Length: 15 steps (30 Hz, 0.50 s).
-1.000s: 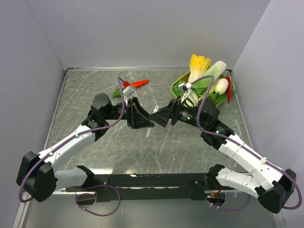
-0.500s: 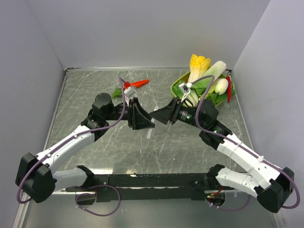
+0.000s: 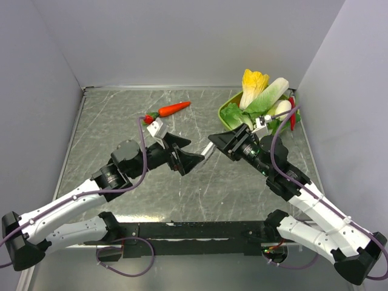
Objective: Load the batteries into the remote control
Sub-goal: Adjust the remote control.
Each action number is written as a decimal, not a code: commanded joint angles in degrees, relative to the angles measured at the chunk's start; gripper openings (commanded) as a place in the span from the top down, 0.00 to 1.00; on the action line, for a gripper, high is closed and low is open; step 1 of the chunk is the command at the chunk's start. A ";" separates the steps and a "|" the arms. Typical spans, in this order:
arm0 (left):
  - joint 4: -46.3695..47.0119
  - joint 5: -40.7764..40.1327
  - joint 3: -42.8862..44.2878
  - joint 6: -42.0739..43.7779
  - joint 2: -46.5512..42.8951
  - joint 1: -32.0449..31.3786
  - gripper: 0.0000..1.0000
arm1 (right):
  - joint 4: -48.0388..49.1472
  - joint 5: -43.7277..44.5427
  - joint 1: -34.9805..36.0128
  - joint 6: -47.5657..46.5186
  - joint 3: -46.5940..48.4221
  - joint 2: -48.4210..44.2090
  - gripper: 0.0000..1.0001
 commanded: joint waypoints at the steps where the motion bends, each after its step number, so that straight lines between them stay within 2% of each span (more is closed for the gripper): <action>1: -0.03 -15.11 -0.09 4.51 0.55 -4.23 0.01 | -5.71 6.81 -0.27 10.40 1.16 -1.61 1.00; 5: 0.76 -19.15 0.35 7.23 2.83 -8.71 0.01 | -6.33 7.77 -0.36 14.62 0.64 -2.22 1.00; 11: 2.86 -22.59 0.70 9.08 6.53 -11.62 0.02 | -5.80 9.27 -0.44 19.10 -1.21 -3.89 1.00; 15: 4.62 -23.38 -0.08 8.47 8.02 -11.97 0.09 | -4.67 9.36 -0.44 20.61 -2.35 -4.69 1.00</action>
